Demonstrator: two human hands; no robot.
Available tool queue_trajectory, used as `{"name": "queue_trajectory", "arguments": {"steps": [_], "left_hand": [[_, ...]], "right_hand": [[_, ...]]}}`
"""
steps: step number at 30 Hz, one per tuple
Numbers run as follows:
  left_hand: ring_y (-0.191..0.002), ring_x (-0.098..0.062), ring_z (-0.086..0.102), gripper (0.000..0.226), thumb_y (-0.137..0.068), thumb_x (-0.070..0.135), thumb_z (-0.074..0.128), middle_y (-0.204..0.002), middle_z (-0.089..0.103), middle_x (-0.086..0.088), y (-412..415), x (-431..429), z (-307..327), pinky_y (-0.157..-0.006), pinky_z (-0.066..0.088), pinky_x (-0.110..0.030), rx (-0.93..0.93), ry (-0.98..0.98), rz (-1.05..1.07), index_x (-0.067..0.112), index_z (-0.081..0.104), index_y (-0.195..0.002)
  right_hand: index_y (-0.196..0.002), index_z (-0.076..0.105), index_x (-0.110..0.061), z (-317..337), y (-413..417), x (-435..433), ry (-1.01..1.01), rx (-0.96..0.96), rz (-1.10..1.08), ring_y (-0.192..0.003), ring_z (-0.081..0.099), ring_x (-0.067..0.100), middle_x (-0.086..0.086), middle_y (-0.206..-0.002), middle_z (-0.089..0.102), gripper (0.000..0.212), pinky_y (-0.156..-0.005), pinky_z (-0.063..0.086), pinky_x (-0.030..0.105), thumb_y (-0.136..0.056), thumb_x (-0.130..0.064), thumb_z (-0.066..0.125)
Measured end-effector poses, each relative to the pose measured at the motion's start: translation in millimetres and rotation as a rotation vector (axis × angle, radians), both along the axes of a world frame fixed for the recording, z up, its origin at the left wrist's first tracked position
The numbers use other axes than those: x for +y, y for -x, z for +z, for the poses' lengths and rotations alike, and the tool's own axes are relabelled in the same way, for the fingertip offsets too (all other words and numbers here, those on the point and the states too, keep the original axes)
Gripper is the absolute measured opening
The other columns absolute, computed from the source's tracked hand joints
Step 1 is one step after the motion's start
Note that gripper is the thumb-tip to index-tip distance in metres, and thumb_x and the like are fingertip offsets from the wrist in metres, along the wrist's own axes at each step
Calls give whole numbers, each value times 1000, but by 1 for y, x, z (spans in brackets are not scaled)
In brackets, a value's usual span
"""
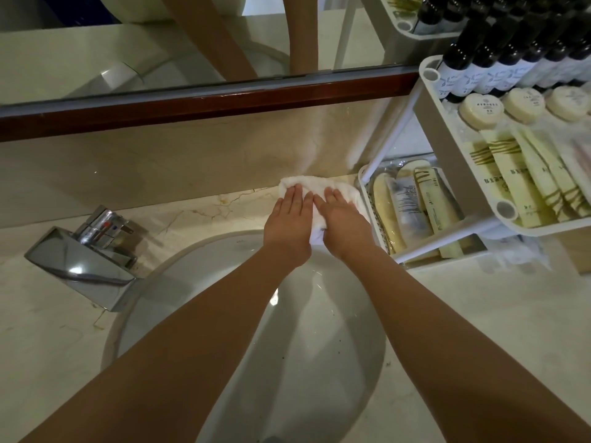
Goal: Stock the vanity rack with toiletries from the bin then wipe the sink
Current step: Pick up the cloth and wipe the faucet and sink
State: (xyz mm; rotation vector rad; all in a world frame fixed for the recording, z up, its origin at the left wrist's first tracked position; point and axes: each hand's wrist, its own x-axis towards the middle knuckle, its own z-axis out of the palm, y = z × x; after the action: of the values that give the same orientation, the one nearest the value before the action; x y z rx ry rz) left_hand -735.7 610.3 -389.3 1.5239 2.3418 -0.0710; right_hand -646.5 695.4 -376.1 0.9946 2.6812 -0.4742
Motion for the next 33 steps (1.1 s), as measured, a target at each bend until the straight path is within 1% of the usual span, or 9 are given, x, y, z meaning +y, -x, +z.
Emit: {"name": "queue_trajectory", "arguments": {"steps": [2, 5, 14, 21, 26, 30, 33], "left_hand": [[-149, -25, -12, 86, -90, 18, 52, -160, -14, -14, 2, 1, 2, -122, 0, -35, -27, 10, -7, 8, -6, -153], [-149, -25, -11, 87, -90, 19, 53, -160, -13, -14, 6, 2, 5, -122, 1, -35, -36, 37, -26, 8, -6, -153], [-149, -25, -11, 85, -93, 23, 51, -160, -13, -14, 1, -2, 7, -122, 3, -35, -28, 47, -64, 8, -7, -153], [-149, -25, -12, 87, -91, 19, 55, -160, -14, -14, -9, -10, 7, -122, 6, -36, -23, 43, -86, 8, -6, -153], [-149, -25, -11, 85, -92, 17, 54, -160, -13, -14, -16, -17, 6, -121, 7, -35, -22, 44, -101, 8, -4, -153], [-149, -25, -10, 84, -93, 21, 54, -161, -12, -14, -23, -22, 6, -121, 8, -35, -14, 65, -127, 9, -2, -153], [-149, -25, -9, 82, -95, 30, 54, -161, -11, -13, -28, -27, 3, -120, 8, -35, -4, 72, -148, 10, -1, -153]], "right_hand": [[-155, 14, -20, 1, 0, 0, 23, 11, -11, -150, 4, 18, 5, -163, 8, 73, -120, 18, 36, -93, 0, 47], [-155, 15, -20, 2, 0, 1, 56, 17, -26, -150, 4, 16, 3, -163, 7, 71, -119, 19, 34, -94, 1, 44], [-155, 12, -19, 3, -7, -8, 77, 2, -63, -150, 2, 17, 4, -163, 4, 71, -121, 15, 36, -94, -1, 44], [-155, 13, -17, 3, -19, -22, 80, 4, -98, -150, 2, 17, 4, -163, 4, 68, -121, 12, 37, -96, -3, 44], [-155, 14, -17, 3, -28, -31, 80, 11, -117, -150, 2, 17, 5, -163, 6, 68, -120, 11, 36, -96, -5, 45], [-154, 16, -15, 2, -38, -42, 75, 19, -136, -150, 5, 19, 7, -163, 9, 66, -120, 13, 37, -96, -7, 47], [-154, 16, -14, 2, -45, -50, 85, 6, -153, -150, 5, 20, 7, -163, 10, 67, -120, 13, 38, -96, -8, 48]]}}
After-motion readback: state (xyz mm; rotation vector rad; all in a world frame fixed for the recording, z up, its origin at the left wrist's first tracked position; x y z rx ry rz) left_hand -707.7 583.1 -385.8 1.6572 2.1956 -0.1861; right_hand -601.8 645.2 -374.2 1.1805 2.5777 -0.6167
